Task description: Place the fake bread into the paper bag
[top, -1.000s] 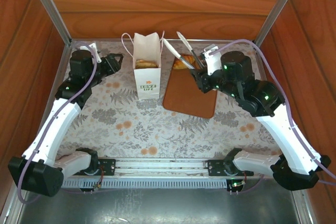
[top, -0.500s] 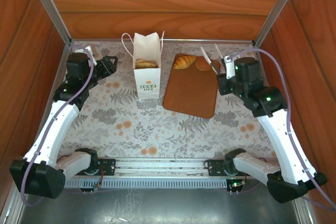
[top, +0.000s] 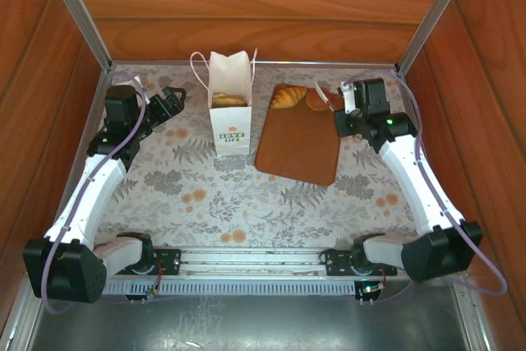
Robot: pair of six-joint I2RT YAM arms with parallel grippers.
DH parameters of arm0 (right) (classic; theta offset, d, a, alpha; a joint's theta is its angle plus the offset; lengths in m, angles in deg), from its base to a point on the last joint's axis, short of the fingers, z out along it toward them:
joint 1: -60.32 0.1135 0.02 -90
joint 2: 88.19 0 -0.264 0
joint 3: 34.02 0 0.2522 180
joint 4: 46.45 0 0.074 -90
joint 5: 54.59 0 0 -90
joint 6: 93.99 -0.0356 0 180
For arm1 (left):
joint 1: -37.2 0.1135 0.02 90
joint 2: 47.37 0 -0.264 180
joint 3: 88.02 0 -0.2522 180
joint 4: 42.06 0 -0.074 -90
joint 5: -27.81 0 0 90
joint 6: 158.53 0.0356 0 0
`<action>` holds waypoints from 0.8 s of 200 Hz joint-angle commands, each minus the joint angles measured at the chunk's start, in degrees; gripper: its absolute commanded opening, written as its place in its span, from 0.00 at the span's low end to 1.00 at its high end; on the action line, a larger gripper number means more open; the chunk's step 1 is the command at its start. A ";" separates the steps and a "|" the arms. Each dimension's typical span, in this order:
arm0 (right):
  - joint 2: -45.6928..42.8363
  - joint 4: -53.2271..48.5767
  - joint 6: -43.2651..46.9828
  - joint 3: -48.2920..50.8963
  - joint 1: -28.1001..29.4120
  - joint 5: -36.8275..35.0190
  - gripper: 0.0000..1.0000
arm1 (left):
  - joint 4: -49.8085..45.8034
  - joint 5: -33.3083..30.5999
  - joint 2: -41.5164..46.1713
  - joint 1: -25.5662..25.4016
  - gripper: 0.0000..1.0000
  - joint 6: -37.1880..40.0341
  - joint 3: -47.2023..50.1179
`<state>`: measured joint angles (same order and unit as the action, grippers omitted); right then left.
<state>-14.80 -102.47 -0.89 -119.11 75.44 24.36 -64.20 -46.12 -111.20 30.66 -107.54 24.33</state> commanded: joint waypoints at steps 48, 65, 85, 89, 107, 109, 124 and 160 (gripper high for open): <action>9.30 4.86 -8.02 1.83 -4.84 4.67 0.49 | 3.21 0.54 -2.61 1.10 1.00 -0.11 0.03; 10.41 5.83 -8.01 2.06 -5.02 5.19 0.50 | 2.91 0.15 -3.54 1.11 1.00 -0.36 -0.37; 12.56 6.03 -8.06 1.80 -5.23 5.99 0.50 | 2.60 -0.04 -4.83 1.19 1.00 -0.63 -0.69; 13.07 6.00 -8.08 1.68 -5.26 6.09 0.50 | 2.59 0.01 -5.04 1.20 1.00 -0.71 -0.81; 14.86 6.16 -8.51 1.08 -5.44 6.54 0.51 | 2.58 0.00 -5.73 1.18 1.00 -0.80 -1.20; 14.97 6.14 -8.54 1.03 -5.49 6.54 0.51 | 2.60 0.01 -5.79 1.23 1.00 -0.74 -1.24; 16.12 6.91 -8.89 0.75 -5.68 6.79 0.51 | 2.49 -0.17 -6.18 1.30 1.00 -0.64 -1.52; 19.23 6.66 -8.08 -1.08 -5.79 6.39 0.53 | 3.00 -0.85 -7.35 1.36 1.00 -1.11 -1.86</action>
<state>3.38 -97.03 -8.78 -117.28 70.08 30.42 -62.26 -46.18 -117.56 31.57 -108.02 24.27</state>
